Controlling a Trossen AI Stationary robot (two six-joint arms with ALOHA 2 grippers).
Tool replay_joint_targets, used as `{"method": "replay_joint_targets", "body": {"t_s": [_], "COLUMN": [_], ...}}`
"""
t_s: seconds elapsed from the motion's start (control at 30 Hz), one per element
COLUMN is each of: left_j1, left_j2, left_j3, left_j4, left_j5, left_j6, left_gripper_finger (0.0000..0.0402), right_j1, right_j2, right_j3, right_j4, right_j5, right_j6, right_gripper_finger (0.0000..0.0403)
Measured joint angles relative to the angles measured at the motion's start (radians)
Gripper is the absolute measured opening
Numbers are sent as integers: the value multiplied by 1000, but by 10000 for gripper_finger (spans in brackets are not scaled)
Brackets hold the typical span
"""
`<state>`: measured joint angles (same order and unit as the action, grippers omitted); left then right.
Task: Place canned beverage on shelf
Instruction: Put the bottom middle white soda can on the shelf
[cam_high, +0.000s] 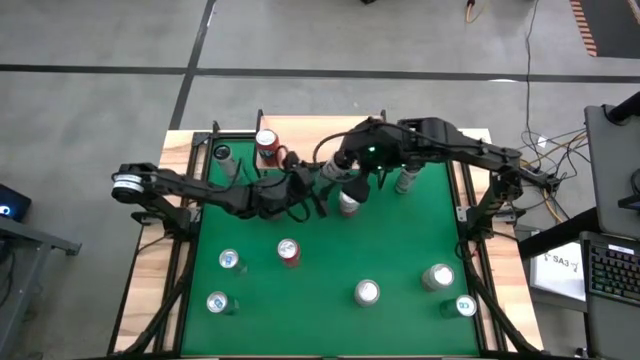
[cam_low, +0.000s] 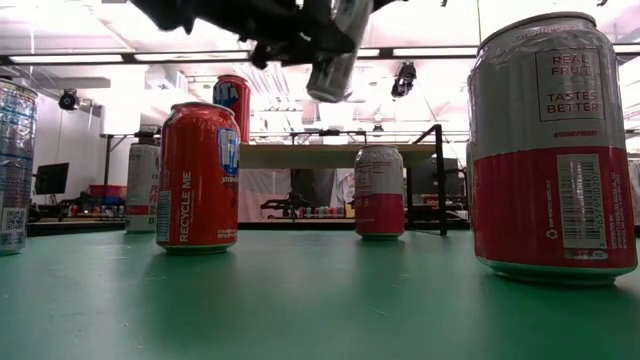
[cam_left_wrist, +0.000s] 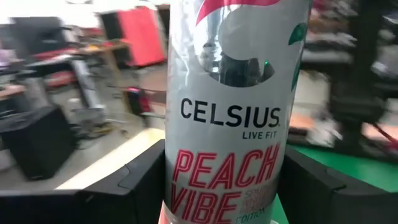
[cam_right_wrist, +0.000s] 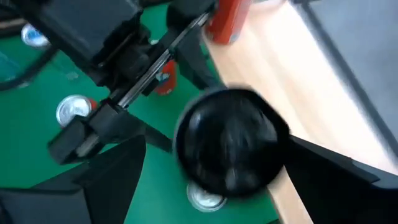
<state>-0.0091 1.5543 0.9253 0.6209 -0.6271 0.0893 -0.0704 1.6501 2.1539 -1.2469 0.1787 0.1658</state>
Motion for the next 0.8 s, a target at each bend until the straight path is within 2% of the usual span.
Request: {"method": "replay_joint_targets", "body": {"t_s": [0.13,0.23,0.37,0.63,0.8], "left_j1": [1,1,0,13,34], "left_j2": [8,30,71,166,212], "left_j3": [-83,-116,-122,-122,-122], "left_j4": [199,271,315,543,610], "left_j5": [-118,-218,-242,-322,-322], "left_j6": [-8,-1,-31,-24,-25], "left_gripper_finger": [228,228,228,228,228], "right_j1": [3,2,3,7,8], "right_j2": [-33,-48,-57,-58,-58], "right_j3": [2,-6,-8,-20,-26], "right_j4": [14,34,59,57,58], "right_j5": [32,39,42,52,58], "right_j6": [-7,-9,-10,-12,-16], "right_gripper_finger": [362,363,363,363,363]}}
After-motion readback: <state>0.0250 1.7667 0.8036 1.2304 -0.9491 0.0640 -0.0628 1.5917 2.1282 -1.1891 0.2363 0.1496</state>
